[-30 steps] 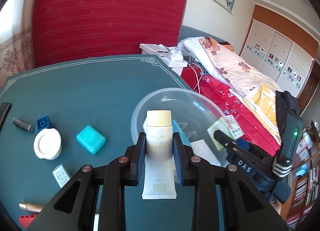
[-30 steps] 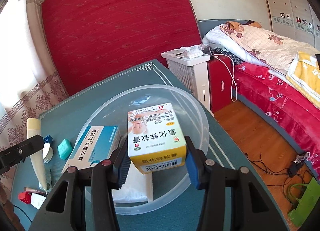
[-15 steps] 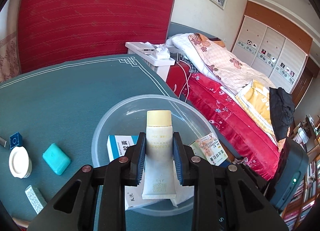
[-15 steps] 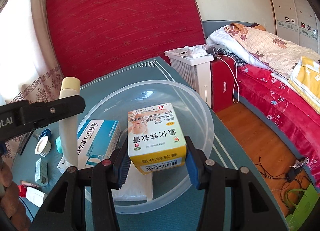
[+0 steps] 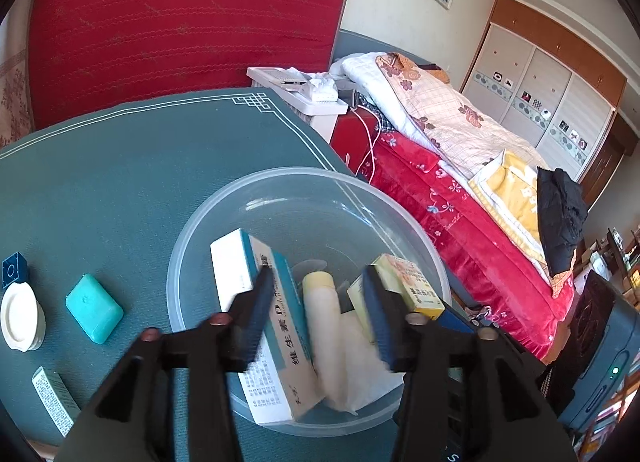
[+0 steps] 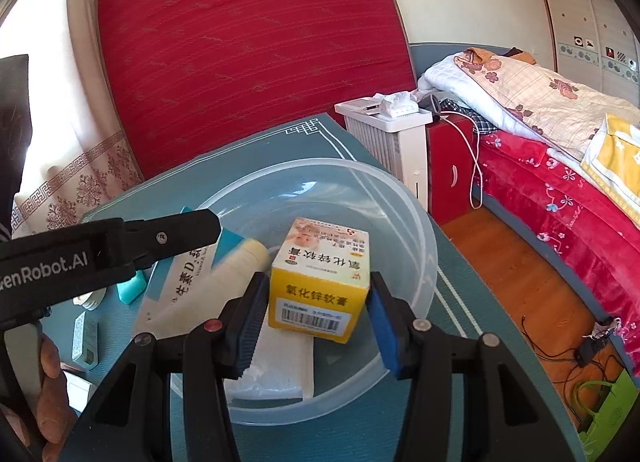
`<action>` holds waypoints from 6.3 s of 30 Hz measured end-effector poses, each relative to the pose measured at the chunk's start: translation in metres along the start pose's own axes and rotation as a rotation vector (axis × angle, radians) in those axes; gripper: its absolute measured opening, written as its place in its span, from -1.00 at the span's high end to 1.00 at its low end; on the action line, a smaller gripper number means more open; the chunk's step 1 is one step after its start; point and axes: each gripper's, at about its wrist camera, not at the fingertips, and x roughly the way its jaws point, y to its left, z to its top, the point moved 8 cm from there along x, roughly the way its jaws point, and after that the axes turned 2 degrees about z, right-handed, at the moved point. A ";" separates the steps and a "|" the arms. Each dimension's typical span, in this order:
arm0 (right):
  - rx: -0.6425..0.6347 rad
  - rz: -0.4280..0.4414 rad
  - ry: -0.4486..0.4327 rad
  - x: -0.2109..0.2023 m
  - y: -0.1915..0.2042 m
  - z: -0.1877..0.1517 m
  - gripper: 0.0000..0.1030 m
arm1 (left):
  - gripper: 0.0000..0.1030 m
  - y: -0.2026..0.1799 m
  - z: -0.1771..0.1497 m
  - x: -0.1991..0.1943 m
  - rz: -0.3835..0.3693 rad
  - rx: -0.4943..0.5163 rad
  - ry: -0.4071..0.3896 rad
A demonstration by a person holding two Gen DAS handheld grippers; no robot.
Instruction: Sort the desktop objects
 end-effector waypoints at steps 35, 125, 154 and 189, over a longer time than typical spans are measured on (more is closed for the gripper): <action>-0.066 0.024 0.006 -0.012 0.028 -0.016 -0.06 | -0.21 0.084 -0.049 -0.066 0.208 -0.032 -0.033; -0.269 0.324 0.266 0.004 0.215 -0.104 -0.50 | -0.44 0.221 -0.192 -0.164 0.273 -0.297 0.058; -0.278 0.513 0.380 0.017 0.246 -0.112 -0.50 | -0.45 0.222 -0.195 -0.159 0.361 -0.255 0.070; -0.678 0.427 0.330 -0.004 0.277 -0.153 0.13 | -0.45 0.246 -0.192 -0.169 0.425 -0.271 0.032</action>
